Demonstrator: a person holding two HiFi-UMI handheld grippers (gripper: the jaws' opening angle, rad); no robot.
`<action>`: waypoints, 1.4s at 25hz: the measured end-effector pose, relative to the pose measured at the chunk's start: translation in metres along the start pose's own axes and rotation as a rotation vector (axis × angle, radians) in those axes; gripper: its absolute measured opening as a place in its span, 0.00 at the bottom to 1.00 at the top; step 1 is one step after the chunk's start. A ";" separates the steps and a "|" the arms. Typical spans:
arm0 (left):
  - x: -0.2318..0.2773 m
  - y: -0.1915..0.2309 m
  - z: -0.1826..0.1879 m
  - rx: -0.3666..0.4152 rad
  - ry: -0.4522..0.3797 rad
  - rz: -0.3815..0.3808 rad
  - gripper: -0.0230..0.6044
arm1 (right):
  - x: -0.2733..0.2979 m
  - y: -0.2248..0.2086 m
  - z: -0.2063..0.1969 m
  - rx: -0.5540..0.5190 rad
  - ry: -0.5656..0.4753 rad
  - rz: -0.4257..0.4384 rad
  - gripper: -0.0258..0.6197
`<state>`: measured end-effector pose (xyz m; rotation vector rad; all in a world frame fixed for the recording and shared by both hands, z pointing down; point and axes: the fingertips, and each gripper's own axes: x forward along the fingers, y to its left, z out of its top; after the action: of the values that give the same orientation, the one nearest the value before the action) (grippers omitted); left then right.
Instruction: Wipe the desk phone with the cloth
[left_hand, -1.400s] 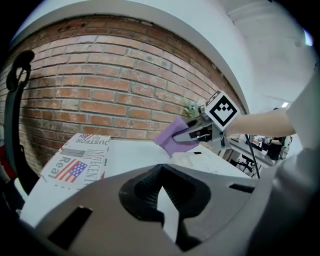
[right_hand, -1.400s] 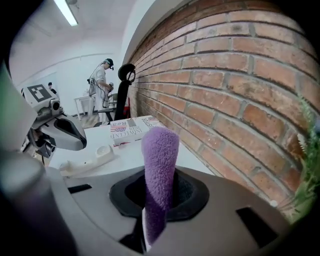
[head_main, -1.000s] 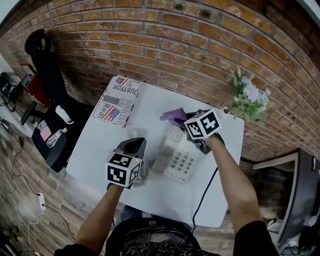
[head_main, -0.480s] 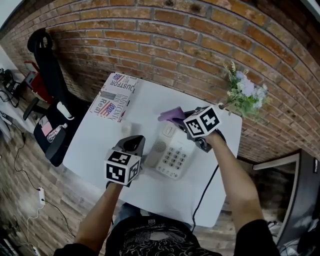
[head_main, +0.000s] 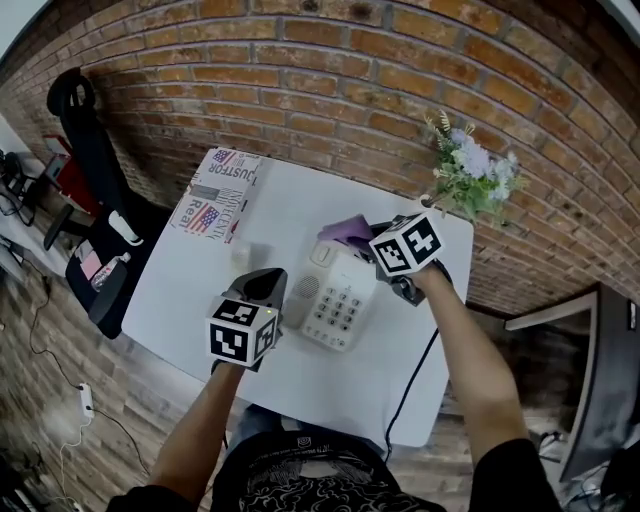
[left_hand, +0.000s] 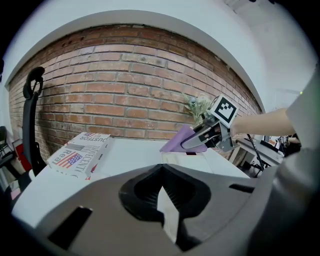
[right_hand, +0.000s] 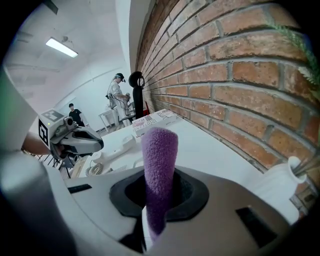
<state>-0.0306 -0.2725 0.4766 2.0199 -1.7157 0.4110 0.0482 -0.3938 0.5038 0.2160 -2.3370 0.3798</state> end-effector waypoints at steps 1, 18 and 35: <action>0.001 -0.003 0.000 0.004 0.000 -0.004 0.04 | -0.003 -0.001 -0.002 0.004 -0.001 -0.004 0.11; 0.006 -0.033 0.005 0.032 0.000 -0.046 0.04 | -0.047 -0.018 -0.043 0.057 -0.012 -0.093 0.11; -0.027 -0.019 0.036 0.052 -0.050 -0.059 0.04 | -0.131 0.008 0.009 0.122 -0.365 -0.339 0.11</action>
<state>-0.0186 -0.2663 0.4293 2.1291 -1.6860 0.3924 0.1326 -0.3834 0.4035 0.7865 -2.5677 0.3342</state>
